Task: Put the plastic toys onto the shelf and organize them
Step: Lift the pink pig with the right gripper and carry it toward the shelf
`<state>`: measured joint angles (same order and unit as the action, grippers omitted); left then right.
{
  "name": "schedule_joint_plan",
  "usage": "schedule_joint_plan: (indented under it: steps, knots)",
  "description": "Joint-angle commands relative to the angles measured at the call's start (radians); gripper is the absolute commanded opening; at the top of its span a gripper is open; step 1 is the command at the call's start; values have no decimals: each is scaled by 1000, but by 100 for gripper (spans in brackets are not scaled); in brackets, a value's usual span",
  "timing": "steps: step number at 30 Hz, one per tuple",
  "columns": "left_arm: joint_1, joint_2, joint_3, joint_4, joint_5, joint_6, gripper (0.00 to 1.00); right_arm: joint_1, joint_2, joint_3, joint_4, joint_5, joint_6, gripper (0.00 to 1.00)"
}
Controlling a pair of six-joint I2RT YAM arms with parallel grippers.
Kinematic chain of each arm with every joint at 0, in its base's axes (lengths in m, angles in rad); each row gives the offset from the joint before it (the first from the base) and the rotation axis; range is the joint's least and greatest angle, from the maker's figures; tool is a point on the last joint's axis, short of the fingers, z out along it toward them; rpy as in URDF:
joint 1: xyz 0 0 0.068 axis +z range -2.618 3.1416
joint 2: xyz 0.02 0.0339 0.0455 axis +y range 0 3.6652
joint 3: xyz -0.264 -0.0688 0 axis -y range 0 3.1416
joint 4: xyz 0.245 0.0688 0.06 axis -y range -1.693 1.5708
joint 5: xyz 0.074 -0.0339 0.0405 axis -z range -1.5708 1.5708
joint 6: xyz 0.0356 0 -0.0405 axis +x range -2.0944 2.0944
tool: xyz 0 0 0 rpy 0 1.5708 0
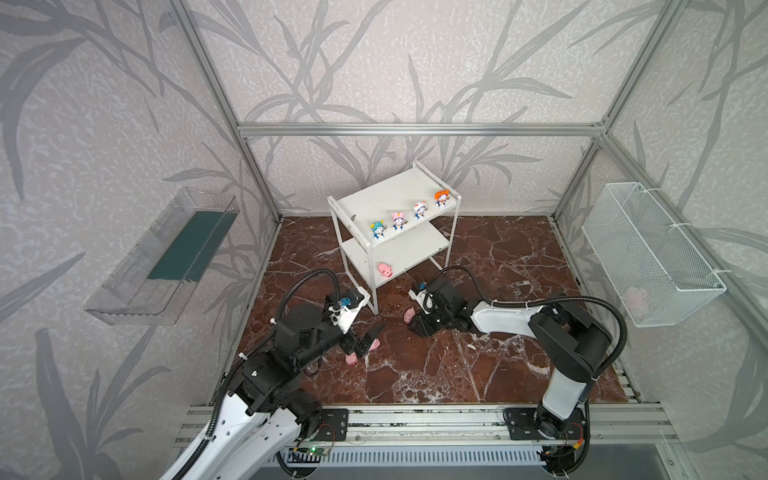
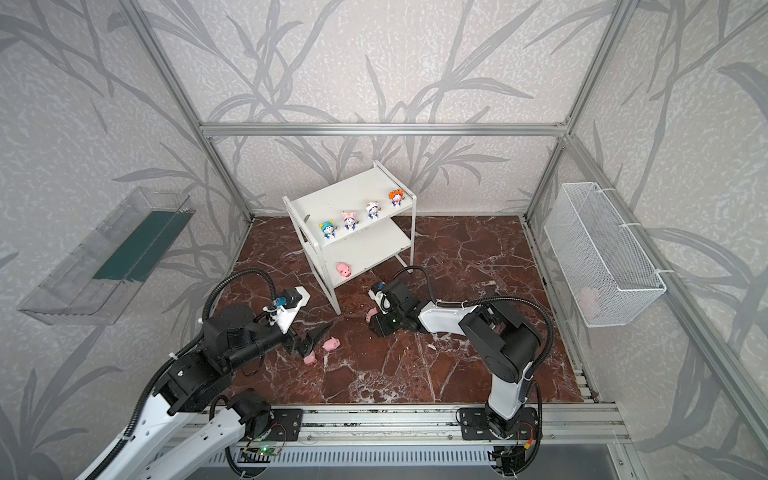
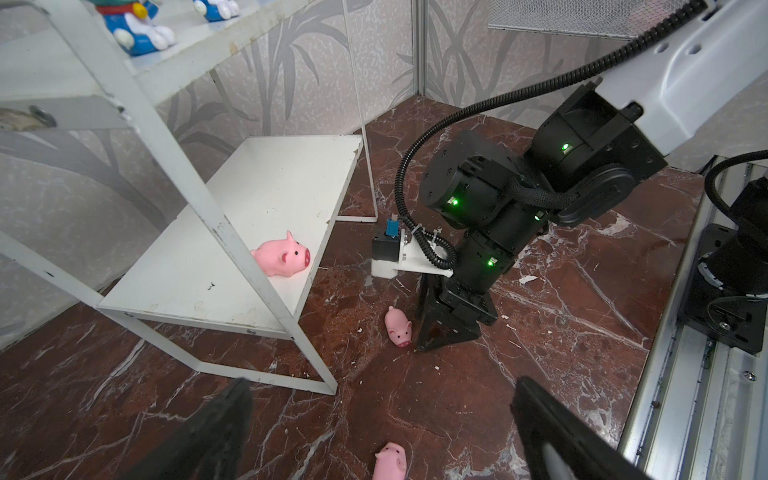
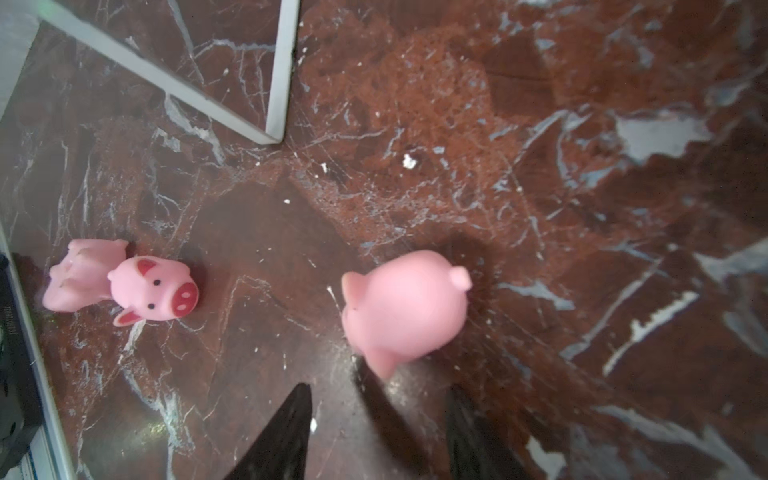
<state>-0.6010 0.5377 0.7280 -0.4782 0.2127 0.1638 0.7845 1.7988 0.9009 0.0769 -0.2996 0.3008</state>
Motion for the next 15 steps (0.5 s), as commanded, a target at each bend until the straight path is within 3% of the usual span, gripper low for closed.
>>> schedule_joint_plan:
  steps: [1, 15]
  knots:
    - [3, -14, -15, 12, 11, 3, 99, 16, 21, 27, -6, 29, 15, 56]
    - [3, -16, -15, 13, 10, 3, 99, 53, 87, 77, 3, 250, 69, 54]
